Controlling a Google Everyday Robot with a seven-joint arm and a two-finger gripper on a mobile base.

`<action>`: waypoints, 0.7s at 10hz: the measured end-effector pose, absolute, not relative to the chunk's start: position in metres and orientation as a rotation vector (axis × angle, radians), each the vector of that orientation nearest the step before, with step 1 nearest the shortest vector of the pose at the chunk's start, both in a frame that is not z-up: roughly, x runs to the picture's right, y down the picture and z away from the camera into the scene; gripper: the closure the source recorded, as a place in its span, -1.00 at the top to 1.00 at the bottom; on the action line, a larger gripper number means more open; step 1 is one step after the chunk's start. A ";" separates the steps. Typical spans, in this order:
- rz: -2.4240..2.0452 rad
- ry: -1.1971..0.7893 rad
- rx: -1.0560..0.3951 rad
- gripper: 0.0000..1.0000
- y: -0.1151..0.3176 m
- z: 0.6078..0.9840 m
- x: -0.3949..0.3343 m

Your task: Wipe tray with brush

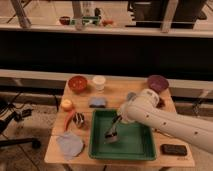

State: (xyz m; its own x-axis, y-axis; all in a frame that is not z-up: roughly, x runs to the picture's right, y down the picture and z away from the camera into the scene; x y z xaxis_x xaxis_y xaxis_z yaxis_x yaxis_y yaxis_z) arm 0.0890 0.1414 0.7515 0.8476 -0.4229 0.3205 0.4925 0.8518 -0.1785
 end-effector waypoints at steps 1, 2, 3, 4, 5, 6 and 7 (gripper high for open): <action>-0.496 -0.266 -0.270 -1.00 0.146 0.753 0.091; -0.499 -0.255 -0.277 -1.00 0.147 0.755 0.094; -0.493 -0.246 -0.282 -1.00 0.146 0.758 0.098; -0.479 -0.232 -0.285 -1.00 0.143 0.760 0.107; -0.460 -0.215 -0.292 -1.00 0.139 0.763 0.119; -0.450 -0.206 -0.296 -1.00 0.136 0.766 0.123; -0.434 -0.192 -0.302 -1.00 0.133 0.769 0.131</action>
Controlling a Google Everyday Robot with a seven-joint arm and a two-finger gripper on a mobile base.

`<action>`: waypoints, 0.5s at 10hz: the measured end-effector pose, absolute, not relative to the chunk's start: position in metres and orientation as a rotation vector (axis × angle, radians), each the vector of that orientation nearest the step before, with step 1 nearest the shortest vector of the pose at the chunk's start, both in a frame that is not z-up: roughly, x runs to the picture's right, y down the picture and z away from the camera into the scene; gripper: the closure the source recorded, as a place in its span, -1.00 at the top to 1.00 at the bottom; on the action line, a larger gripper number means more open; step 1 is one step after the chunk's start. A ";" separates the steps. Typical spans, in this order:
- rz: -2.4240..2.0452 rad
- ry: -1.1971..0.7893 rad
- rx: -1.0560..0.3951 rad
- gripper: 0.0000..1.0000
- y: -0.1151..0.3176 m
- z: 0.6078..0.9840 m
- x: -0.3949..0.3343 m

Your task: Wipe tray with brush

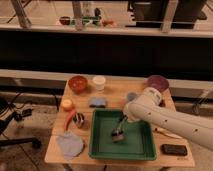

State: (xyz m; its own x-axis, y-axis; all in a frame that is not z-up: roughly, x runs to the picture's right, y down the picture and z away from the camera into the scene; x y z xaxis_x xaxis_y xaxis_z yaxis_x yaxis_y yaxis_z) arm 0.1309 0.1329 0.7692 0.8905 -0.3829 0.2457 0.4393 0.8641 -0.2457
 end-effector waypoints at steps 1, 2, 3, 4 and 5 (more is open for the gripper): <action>-0.417 -0.177 -0.307 -1.00 0.131 0.771 0.140; -0.397 -0.158 -0.316 -1.00 0.128 0.775 0.151; -0.388 -0.149 -0.322 -1.00 0.128 0.777 0.155; -0.377 -0.132 -0.331 -1.00 0.126 0.781 0.162; -0.372 -0.117 -0.337 -1.00 0.126 0.783 0.168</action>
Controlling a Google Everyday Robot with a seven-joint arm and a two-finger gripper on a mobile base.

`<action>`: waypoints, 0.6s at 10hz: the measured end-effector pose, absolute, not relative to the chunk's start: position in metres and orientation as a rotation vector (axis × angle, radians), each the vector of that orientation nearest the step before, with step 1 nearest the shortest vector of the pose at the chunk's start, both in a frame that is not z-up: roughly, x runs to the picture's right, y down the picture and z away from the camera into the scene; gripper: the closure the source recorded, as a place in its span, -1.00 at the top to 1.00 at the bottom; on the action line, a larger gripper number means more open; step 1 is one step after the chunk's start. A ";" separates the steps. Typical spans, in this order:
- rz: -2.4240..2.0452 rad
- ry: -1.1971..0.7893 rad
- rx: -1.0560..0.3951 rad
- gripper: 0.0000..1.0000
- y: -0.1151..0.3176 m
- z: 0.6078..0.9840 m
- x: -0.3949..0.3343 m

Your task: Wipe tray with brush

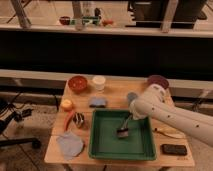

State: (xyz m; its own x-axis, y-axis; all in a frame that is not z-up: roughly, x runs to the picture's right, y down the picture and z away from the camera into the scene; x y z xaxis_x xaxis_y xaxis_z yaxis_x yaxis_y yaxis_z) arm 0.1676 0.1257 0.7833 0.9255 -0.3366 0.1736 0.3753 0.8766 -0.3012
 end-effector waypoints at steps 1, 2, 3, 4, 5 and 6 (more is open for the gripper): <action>-0.368 -0.103 -0.344 -1.00 0.126 0.785 0.173; -0.365 -0.090 -0.349 -1.00 0.126 0.788 0.180; -0.360 -0.069 -0.354 -1.00 0.126 0.789 0.194; -0.359 -0.056 -0.355 -1.00 0.126 0.789 0.205; -0.361 -0.042 -0.355 -1.00 0.125 0.789 0.222; -0.367 -0.032 -0.360 -1.00 0.125 0.790 0.243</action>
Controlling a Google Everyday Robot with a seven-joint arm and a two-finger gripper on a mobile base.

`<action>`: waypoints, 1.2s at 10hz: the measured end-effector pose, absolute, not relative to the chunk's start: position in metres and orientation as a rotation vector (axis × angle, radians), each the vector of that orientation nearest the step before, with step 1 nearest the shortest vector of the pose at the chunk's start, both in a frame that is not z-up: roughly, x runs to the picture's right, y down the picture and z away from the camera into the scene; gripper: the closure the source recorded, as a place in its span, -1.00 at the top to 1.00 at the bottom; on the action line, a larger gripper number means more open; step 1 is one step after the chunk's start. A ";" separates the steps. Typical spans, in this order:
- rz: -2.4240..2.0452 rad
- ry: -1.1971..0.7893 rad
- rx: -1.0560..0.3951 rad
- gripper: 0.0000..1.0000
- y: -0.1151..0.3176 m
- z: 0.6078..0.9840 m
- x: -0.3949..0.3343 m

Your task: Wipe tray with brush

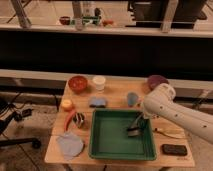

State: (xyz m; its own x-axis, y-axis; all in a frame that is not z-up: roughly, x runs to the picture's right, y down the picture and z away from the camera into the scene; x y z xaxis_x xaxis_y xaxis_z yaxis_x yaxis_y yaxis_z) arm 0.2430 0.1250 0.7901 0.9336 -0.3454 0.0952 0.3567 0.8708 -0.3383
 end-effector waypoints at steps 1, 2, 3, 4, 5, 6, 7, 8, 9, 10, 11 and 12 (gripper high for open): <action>-0.374 -0.029 -0.361 -1.00 0.125 0.791 0.255; -0.387 -0.036 -0.364 -1.00 0.124 0.794 0.263; -0.399 -0.042 -0.363 -1.00 0.123 0.795 0.266; -0.401 -0.042 -0.363 -1.00 0.122 0.796 0.266; -0.401 -0.042 -0.363 -1.00 0.122 0.796 0.266; -0.401 -0.042 -0.363 -1.00 0.122 0.796 0.266; -0.401 -0.042 -0.363 -1.00 0.122 0.796 0.266; -0.401 -0.042 -0.363 -1.00 0.122 0.796 0.266; -0.400 -0.042 -0.363 -1.00 0.122 0.796 0.266; -0.400 -0.042 -0.363 -1.00 0.122 0.796 0.266; -0.400 -0.042 -0.363 -1.00 0.122 0.795 0.266; -0.400 -0.042 -0.363 -1.00 0.123 0.796 0.267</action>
State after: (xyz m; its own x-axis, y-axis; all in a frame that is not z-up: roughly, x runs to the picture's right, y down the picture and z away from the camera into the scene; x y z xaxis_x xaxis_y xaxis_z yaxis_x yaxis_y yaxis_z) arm 0.2665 0.1226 0.7956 0.9212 -0.3728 0.1113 0.3879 0.8577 -0.3375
